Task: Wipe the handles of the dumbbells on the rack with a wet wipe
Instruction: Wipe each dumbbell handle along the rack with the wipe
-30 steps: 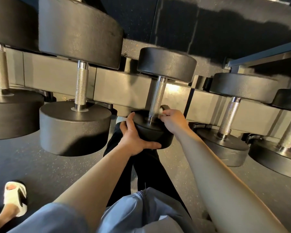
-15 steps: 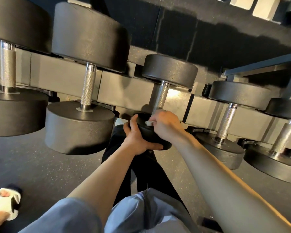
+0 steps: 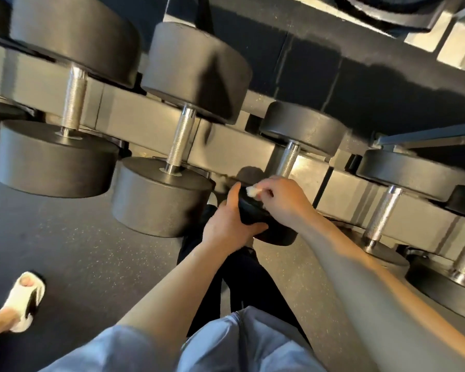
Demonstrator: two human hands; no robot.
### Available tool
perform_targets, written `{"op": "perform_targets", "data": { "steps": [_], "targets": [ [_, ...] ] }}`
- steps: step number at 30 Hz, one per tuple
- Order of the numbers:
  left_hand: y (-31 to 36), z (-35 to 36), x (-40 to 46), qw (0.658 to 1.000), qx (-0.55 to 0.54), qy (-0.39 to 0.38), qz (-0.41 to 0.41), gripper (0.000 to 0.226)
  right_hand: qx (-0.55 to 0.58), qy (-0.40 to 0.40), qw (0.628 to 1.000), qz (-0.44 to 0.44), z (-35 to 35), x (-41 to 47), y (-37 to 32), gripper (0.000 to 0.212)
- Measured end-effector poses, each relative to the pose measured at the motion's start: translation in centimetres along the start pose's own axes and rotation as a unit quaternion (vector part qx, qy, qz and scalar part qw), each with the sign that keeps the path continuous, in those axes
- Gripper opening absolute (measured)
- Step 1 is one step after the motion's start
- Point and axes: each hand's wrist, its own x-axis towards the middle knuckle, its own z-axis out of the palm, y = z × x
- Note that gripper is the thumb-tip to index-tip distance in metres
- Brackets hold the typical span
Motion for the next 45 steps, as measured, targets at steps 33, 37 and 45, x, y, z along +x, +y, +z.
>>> {"op": "perform_targets", "data": {
  "steps": [33,37,45],
  "targets": [
    [-9.7,-11.5,4.1,0.883,-0.178,0.389,-0.192,0.064,-0.060,-0.052,0.987,-0.140,4.6,9.8,-13.8,0.015],
    [-9.6,-11.5,4.3,0.880,-0.176,0.397,-0.193,0.064,-0.090,-0.016,0.989,-0.115,4.9,10.4,-13.9,0.009],
    [-10.0,-11.3,4.6,0.873,-0.181,0.407,-0.199,0.044,0.022,0.024,0.999,0.013,6.1,10.5,-15.4,0.033]
  ]
}}
